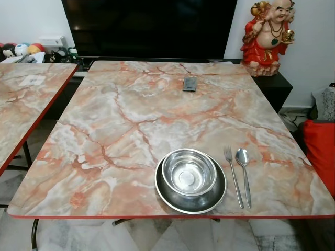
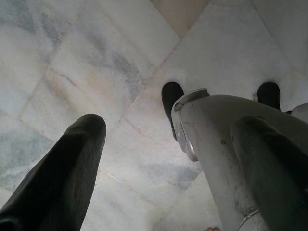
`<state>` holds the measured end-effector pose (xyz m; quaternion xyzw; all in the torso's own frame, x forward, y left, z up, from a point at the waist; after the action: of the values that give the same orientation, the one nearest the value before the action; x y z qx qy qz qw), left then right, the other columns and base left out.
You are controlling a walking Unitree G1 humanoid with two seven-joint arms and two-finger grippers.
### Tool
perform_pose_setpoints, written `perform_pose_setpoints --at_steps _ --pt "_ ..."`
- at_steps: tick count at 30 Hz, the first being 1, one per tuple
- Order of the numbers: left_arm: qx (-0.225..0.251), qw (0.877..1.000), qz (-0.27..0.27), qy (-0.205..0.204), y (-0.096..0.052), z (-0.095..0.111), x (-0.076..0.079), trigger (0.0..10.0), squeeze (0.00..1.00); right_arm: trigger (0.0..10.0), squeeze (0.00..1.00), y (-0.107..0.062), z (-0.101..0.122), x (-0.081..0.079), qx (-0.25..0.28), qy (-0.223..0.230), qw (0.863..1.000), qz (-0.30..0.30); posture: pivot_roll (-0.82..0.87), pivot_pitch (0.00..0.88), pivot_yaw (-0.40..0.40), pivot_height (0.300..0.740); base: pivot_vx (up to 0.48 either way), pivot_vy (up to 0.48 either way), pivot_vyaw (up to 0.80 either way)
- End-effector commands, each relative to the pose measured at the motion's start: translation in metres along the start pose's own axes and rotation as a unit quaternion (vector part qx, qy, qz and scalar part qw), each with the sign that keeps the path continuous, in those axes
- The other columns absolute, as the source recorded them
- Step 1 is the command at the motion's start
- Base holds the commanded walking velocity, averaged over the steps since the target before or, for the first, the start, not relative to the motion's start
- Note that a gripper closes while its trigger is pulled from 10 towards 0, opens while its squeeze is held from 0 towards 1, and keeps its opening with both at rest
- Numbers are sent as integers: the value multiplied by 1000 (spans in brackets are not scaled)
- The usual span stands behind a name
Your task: Setting the table
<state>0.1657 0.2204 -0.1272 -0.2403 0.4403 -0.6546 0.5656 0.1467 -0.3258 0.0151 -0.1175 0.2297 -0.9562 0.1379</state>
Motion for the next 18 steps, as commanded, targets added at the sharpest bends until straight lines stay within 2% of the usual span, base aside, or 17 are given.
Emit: perform_pose_setpoints --at_steps 1,2,3,5,6,8,11,16,18 --pt "-20 1000 -2 -8 -2 -12 4 10000 0 10000 0 0 -15 -6 -38 8 999 7 -66 23 -49 740 0 0 0" --pt "-20 1000 -2 -9 -2 -12 4 10000 0 10000 0 1 -18 -8 -46 7 999 11 -66 23 -49 740 0 0 0" --pt "-20 1000 -1 -13 -2 -13 5 10000 0 10000 0 9 -36 -11 -79 -8 997 14 -52 16 -59 740 0 0 0" --pt "-20 1000 -1 -14 -2 -13 5 10000 0 10000 0 12 -43 -10 -87 -15 996 10 -50 16 -60 740 0 0 0" --pt "-20 1000 0 -16 -2 -13 5 10000 0 10000 0 17 -56 -11 -113 -24 993 12 -47 16 -59 740 0 0 0" --pt "-19 1000 1 -18 -2 -13 5 10000 0 10000 0 19 -61 -11 -122 -25 992 8 -48 16 -59 740 0 0 0" --pt "-21 1000 0 -18 -2 -14 6 10000 0 10000 0 23 -82 -30 -149 -51 986 46 -52 20 -54 740 0 0 0" --pt "-21 1000 1 -19 -2 -14 5 10000 0 10000 0 22 -96 -42 -169 -72 980 78 -48 32 -52 740 0 0 0" --pt "-20 1000 2 -20 -2 -14 5 10000 0 10000 0 19 -106 -54 -180 -95 972 122 -50 36 -43 740 0 0 0"
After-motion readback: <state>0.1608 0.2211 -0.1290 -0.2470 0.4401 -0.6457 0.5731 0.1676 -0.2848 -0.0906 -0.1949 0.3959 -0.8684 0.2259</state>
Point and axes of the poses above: a point about 5 cm out from each wrist's last joint towards the gripper, its own y axis pointing out of the wrist towards the gripper, its own z axis along the axis of the wrist's last joint, x = y × z, the point moved 4 cm from there along y, pointing out of the wrist towards the gripper, and after that the axes turned 14 degrees about y, right-handed, at the moved point
